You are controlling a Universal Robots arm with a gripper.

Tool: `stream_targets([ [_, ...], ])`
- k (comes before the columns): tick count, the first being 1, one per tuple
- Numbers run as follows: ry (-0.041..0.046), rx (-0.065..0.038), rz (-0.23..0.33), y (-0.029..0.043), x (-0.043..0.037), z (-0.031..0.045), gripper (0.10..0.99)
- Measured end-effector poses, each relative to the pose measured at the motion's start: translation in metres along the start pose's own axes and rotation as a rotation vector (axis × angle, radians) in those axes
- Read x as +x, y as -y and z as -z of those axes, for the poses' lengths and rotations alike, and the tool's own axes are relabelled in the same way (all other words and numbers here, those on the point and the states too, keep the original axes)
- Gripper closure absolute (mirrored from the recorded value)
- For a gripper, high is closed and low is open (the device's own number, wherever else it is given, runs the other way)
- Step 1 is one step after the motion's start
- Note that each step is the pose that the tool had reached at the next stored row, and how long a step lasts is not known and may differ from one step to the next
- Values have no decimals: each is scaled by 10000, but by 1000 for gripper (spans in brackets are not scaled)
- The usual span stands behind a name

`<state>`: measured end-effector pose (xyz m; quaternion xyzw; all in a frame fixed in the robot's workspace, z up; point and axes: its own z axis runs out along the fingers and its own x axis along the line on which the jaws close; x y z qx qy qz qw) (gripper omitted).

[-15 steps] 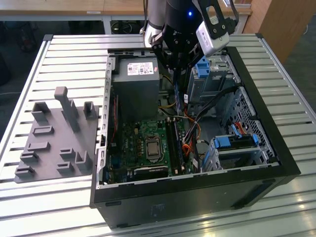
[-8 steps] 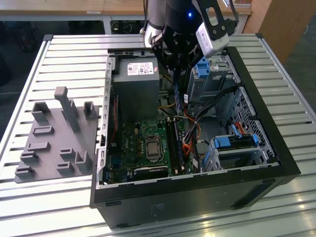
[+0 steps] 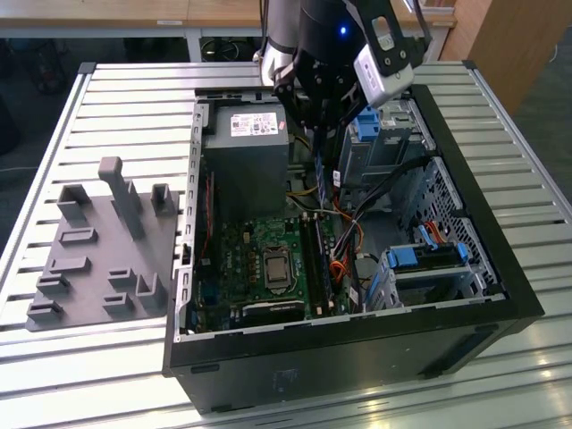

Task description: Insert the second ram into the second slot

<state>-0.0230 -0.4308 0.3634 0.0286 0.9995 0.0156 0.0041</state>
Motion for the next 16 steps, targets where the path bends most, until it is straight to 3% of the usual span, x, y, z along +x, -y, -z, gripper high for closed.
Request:
stream_targets([
  [16, -13, 0, 0, 4, 0, -95, 949],
])
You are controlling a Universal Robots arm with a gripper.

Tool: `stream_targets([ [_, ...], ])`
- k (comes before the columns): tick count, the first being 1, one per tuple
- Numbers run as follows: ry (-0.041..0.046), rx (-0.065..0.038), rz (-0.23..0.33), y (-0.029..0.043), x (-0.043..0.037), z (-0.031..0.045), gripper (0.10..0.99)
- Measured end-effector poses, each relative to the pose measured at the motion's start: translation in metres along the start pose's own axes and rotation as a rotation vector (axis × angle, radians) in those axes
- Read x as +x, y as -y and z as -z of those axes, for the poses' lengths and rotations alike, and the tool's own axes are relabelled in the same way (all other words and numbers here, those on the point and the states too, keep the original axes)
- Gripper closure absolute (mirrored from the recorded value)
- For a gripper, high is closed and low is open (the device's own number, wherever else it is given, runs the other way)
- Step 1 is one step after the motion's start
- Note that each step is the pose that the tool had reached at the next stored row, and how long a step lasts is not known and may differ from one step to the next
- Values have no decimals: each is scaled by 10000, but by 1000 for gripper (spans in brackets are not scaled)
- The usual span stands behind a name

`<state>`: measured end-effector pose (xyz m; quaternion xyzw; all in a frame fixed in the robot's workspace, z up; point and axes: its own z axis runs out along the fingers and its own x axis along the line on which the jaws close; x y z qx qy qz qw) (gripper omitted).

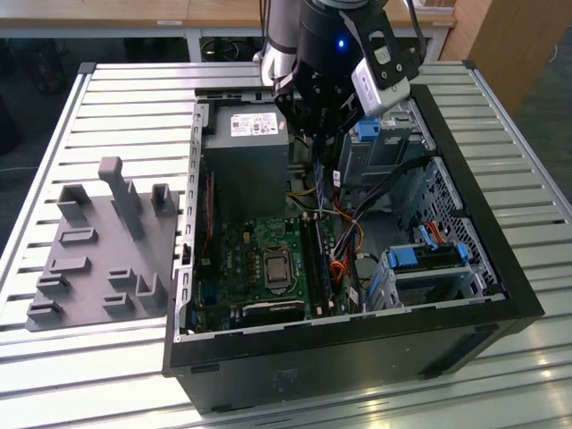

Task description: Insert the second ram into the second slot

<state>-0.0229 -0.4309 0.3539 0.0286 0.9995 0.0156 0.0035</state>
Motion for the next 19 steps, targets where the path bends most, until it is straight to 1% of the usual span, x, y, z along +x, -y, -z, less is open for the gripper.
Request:
stream_targets([
  [7, -55, 3, 1, 19, -12, -41, 949],
  [14, -170, 11, -3, 25, -17, -62, 949],
  [18, -191, 12, -3, 31, -17, -73, 949],
  [19, -544, 32, -14, 83, -20, -245, 949],
])
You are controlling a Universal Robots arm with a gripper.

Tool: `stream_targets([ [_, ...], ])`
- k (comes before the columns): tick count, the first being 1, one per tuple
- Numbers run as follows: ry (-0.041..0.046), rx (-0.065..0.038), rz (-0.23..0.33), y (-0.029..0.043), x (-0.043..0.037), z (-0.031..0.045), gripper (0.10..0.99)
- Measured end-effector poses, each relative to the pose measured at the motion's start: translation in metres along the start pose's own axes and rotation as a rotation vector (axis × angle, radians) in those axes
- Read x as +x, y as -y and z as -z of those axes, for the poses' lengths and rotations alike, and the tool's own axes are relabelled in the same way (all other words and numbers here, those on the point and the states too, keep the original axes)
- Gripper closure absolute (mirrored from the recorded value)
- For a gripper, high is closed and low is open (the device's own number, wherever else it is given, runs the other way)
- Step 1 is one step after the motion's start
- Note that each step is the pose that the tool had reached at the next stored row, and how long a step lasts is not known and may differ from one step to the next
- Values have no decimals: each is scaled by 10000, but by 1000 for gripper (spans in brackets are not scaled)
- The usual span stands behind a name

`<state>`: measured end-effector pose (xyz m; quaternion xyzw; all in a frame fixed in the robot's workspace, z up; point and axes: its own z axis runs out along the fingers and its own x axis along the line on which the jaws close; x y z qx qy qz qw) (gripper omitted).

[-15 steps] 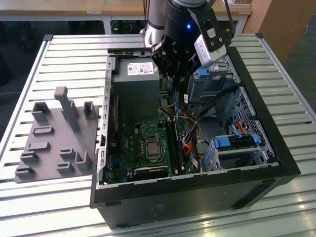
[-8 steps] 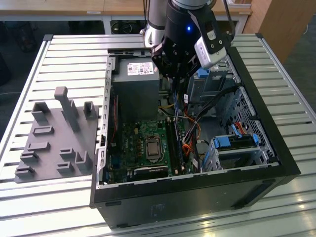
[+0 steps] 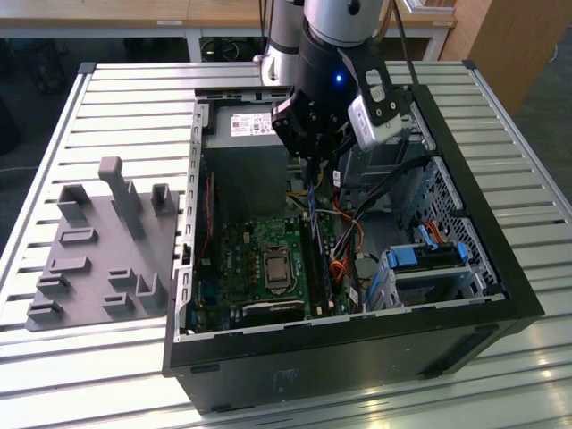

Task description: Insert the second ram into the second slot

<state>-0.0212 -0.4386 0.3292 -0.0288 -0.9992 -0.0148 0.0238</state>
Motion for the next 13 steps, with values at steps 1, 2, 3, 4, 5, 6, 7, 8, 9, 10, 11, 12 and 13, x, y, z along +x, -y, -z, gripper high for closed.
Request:
stream_targets([
  [1, -8, 0, 0, 1, -2, -44, 949],
  [2, -8, -1, 0, 1, -2, -45, 949],
  [3, -9, 0, 0, 1, -2, -50, 949],
  [4, -10, 1, 0, 1, -3, -53, 949],
  [5, -10, 0, -1, 1, -3, -55, 949],
  [6, -10, 0, 0, 1, -3, -56, 949],
  [7, -11, 0, 0, 1, -3, -59, 949],
  [8, -11, 1, 0, 2, -3, -61, 949],
  [9, -12, 1, 0, 2, -3, -66, 949],
  [10, -13, 1, 0, 2, -3, -71, 949],
  [11, -13, 1, -1, 2, -3, -72, 949],
  [12, -14, 1, 0, 2, -3, -73, 949],
  [13, -14, 0, -1, 2, -3, -75, 949],
])
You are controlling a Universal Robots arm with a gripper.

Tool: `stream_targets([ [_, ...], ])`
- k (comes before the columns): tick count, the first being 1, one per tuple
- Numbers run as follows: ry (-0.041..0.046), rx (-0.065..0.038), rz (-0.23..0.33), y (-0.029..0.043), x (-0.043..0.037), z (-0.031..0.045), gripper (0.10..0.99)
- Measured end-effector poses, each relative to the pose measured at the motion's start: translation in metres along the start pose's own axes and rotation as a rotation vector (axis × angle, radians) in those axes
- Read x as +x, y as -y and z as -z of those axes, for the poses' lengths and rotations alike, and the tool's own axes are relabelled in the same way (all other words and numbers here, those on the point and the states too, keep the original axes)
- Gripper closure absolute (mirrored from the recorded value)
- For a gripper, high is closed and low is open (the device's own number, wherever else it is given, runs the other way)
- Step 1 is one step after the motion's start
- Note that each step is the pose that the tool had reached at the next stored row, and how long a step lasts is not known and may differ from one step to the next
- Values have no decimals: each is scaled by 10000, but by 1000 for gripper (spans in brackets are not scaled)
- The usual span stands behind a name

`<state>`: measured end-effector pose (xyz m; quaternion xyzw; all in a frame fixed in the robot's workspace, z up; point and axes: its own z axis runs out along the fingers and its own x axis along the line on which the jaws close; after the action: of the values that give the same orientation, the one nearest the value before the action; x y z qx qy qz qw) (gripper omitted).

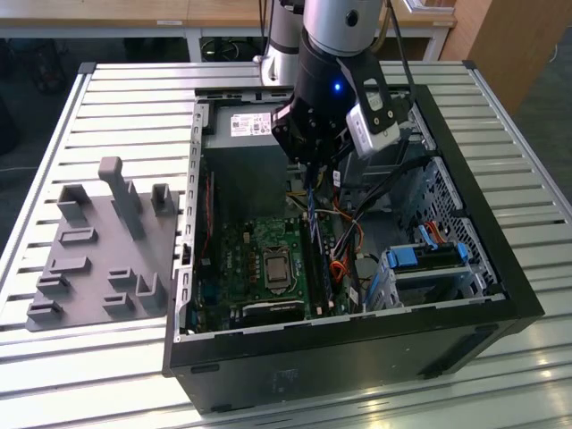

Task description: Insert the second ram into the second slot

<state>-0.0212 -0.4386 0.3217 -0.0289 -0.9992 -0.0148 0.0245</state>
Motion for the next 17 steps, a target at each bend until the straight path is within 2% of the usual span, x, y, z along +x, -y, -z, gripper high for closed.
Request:
stream_targets([
  [17, -8, -1, 133, 0, -18, -26, 949],
])
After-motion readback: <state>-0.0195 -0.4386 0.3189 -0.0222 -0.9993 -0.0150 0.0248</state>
